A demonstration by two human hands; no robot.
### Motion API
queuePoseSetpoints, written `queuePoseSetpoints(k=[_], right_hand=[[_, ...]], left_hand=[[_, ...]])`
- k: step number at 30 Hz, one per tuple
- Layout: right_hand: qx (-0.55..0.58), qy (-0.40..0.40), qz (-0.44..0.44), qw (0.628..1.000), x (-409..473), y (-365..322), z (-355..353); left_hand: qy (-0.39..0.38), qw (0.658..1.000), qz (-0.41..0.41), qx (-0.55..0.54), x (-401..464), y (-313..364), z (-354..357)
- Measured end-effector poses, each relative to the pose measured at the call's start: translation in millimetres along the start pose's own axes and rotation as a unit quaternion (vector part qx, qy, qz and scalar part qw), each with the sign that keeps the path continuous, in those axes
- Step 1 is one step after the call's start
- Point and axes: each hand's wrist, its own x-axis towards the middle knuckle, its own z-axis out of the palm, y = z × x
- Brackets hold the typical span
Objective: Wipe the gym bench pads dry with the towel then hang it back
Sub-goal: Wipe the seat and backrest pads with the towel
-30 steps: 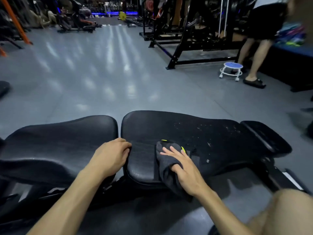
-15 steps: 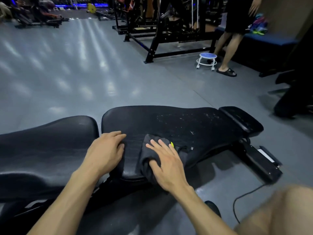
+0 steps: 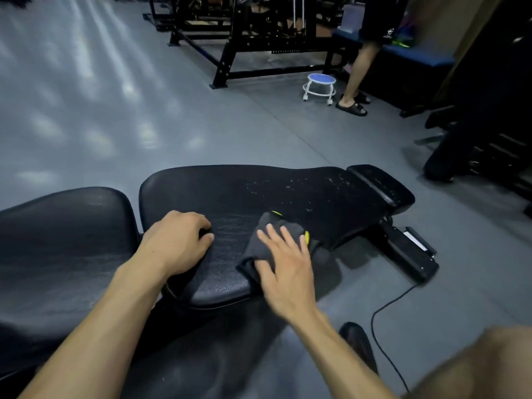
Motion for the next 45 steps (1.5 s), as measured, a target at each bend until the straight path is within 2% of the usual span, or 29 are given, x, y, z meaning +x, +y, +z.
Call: queuePoseSetpoints(k=[2,5,7,11,13,16,19,21,23,26,31,33,35,37,38,41,45], right_hand=[[0.015,-0.027,-0.049,0.998,-6.8,-9.3,0.6],[0.04,-0.058,-0.072,0.995,8.0,20.7,-14.1],[0.038,-0.056,-0.027,0.997,20.8,58.0,-25.6],[0.041,-0.035,0.151,0.987,41.2,117.0,-54.3],[0.011,-0.054,0.168,0.984,50.5,118.7,-53.1],[-0.061,-0.064,0.072,0.993,54.3,77.1,-30.6],[-0.056,-0.092,-0.062,0.992,40.9,23.4,-12.5],[-0.049,-0.123,-0.13,0.983,37.6,18.7,-10.2],[-0.02,-0.119,-0.15,0.981,45.5,40.4,-16.5],[0.051,-0.116,-0.099,0.987,56.2,80.2,-32.0],[0.095,-0.204,-0.099,0.969,52.2,88.6,-51.2],[0.165,-0.18,-0.062,0.968,45.8,89.8,-59.1],[0.203,-0.096,-0.01,0.974,39.4,93.5,-65.1],[0.197,0.0,0.055,0.979,34.9,95.9,-69.3],[0.196,0.017,0.097,0.976,34.7,95.8,-70.8],[0.159,-0.034,0.191,0.968,37.5,91.3,-71.1],[0.088,-0.057,0.252,0.962,45.7,74.1,-69.7]], left_hand=[[0.01,1.0,-0.012,-0.012,2.1,0.9,-0.2],[0.024,0.999,-0.022,-0.009,6.0,2.0,0.1],[0.027,0.999,-0.019,-0.002,8.1,3.2,-3.5],[0.035,0.999,-0.01,0.005,2.6,7.1,-8.5],[0.037,0.999,-0.006,0.005,1.3,8.0,-8.9],[0.054,0.998,-0.009,0.005,3.7,7.8,-8.9],[0.073,0.997,-0.021,0.002,7.4,11.6,-8.3],[0.075,0.997,-0.025,0.001,12.1,14.8,-7.9],[0.066,0.997,-0.031,0.004,16.4,16.7,-8.7],[0.057,0.998,-0.039,0.009,20.1,17.3,-8.8],[0.065,0.997,-0.047,0.009,19.8,18.5,-6.5],[0.066,0.997,-0.048,0.005,16.5,18.9,-5.5],[0.069,0.997,-0.043,0.002,14.3,18.8,-4.5],[0.071,0.997,-0.041,-0.001,13.2,19.4,-3.5],[0.071,0.997,-0.042,-0.002,12.8,20.2,-3.2],[0.075,0.996,-0.049,-0.004,10.8,25.6,-3.2],[0.06,0.997,-0.057,0.011,6.7,39.0,-1.1]])
